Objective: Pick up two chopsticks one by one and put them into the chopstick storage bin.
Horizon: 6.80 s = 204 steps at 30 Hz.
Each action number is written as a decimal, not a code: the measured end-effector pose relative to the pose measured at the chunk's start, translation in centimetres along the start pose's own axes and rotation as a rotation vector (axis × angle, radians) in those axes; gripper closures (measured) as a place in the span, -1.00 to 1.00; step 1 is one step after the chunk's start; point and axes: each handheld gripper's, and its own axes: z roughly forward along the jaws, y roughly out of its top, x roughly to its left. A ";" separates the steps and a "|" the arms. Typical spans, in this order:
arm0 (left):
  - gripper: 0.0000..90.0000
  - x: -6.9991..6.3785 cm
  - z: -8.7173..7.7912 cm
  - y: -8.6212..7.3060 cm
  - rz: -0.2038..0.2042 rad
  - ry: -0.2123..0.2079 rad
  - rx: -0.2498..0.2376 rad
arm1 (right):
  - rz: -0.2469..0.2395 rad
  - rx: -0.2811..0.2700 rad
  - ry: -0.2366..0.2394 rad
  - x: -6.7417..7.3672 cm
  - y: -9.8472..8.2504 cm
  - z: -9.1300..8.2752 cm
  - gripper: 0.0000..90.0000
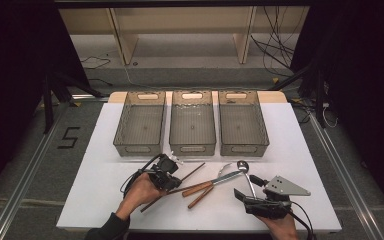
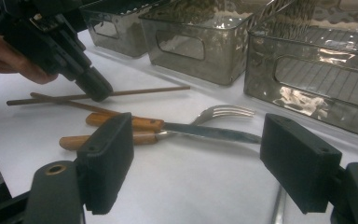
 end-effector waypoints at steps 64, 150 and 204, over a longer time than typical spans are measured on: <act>0.88 10.2 -14.3 3.4 -0.097 0.158 -0.283 | 0.014 -0.019 -0.005 -0.3 0.1 -0.3 -0.41; -0.47 10.2 -9.6 4.1 -0.165 0.066 -0.358 | 0.020 -0.026 0.009 -0.2 0.1 -0.3 -0.42; -0.08 -0.6 -2.2 -2.2 0.227 0.028 0.105 | -0.002 -0.024 0.020 0.2 0.1 -0.4 -0.46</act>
